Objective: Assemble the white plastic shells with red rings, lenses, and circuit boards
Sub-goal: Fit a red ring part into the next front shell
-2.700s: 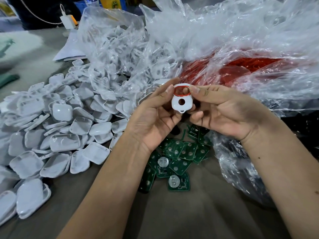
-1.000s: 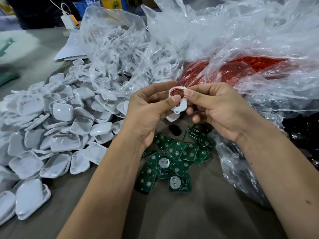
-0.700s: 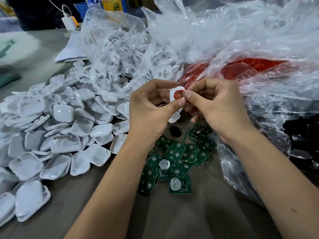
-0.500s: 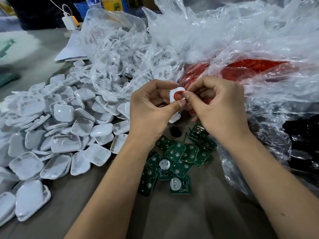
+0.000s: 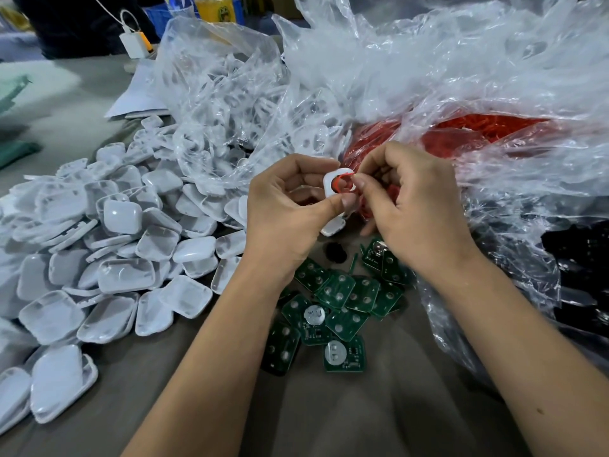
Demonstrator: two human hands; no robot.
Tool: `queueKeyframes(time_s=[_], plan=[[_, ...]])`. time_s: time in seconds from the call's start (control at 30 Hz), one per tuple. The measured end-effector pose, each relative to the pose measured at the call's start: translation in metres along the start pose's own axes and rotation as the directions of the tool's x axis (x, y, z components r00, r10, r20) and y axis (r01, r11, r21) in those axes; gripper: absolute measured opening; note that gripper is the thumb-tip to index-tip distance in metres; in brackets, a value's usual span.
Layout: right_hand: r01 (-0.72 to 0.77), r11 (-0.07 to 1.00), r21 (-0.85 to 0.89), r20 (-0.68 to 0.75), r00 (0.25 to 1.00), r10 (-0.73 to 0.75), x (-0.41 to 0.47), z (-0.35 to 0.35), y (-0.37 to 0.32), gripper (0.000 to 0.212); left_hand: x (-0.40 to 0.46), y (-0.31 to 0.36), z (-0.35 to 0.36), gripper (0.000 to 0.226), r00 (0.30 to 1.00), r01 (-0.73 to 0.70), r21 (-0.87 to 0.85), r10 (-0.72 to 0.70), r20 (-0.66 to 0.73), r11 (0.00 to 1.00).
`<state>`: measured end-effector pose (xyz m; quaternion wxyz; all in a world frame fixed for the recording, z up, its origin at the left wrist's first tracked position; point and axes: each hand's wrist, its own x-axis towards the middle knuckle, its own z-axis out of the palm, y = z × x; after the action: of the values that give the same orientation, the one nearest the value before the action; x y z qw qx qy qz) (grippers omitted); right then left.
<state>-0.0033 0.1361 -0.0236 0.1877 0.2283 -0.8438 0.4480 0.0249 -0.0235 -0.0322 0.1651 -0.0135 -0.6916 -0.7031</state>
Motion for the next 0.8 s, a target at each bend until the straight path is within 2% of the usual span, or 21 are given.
queueKeyframes(time_s=[0.2, 0.5, 0.8], plan=[[0.011, 0.999, -0.031, 0.029, 1.000, -0.010, 0.0010, -0.0010, 0.0003, 0.005, -0.0018, 0.0027, 0.0016, 0.034, 1.000, -0.028, 0.070, 0.027, 0.012, 0.997], [-0.010, 1.000, -0.029, 0.016, 1.000, 0.010, 0.0002, -0.0041, -0.0030, 0.006, -0.0023, 0.0036, 0.0021, 0.034, 1.000, -0.016, 0.061, 0.017, -0.008, 0.998], [0.055, 0.994, -0.098, 0.004, 0.999, -0.055, 0.0008, -0.0034, -0.0043, 0.004, -0.0036, 0.0074, 0.0040, 0.029, 0.999, -0.042, 0.109, 0.044, -0.014, 0.993]])
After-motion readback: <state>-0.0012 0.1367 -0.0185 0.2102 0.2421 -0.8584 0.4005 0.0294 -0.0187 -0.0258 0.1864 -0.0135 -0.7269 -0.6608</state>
